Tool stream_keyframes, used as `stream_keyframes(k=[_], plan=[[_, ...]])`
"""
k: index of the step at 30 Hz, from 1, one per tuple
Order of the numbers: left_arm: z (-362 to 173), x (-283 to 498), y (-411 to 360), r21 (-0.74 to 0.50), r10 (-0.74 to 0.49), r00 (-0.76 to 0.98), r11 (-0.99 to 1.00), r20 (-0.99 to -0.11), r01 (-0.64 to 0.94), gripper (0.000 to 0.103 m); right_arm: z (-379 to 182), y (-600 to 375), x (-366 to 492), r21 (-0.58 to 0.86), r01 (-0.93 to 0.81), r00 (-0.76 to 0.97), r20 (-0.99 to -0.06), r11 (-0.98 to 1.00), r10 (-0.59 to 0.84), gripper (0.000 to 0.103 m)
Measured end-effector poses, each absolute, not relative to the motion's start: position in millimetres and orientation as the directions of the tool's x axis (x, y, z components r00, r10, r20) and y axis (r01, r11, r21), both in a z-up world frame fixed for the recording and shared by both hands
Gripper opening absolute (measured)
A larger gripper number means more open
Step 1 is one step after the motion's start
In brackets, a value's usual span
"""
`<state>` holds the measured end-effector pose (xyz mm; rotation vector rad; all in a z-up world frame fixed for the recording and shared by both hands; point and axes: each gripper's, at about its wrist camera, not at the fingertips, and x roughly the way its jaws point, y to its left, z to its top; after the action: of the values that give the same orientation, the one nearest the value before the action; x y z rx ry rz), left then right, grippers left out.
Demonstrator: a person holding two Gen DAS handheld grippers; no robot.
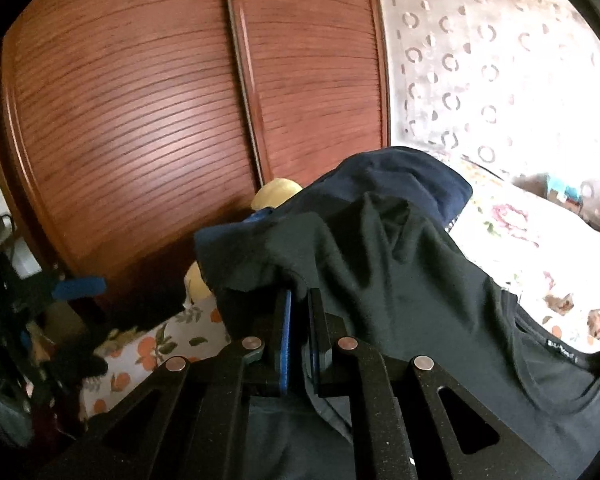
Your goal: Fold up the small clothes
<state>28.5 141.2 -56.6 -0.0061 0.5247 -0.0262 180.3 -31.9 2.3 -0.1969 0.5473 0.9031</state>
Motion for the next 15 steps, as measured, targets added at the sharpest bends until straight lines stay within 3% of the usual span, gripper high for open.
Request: stream_keyframes(k=[7,12,15], plan=[[-54,29,132,-0.004,-0.041,0.863,0.999,-0.503,0.045,0.079,15,-60,188,0.074,-0.717,0.579,-0.488,0.693,0.653,0.006],[-54,31,127,-0.003,-0.047,0.861,0.999,-0.506,0.053,0.079,25,-99,199,0.075,-0.573,0.694,-0.485,0.816,0.532,0.006],[-56,33,123,-0.001,-0.051,0.859,0.998,-0.509,0.059,0.079,17,-115,202,0.036,-0.498,0.744,-0.496,0.866,0.448,0.022]])
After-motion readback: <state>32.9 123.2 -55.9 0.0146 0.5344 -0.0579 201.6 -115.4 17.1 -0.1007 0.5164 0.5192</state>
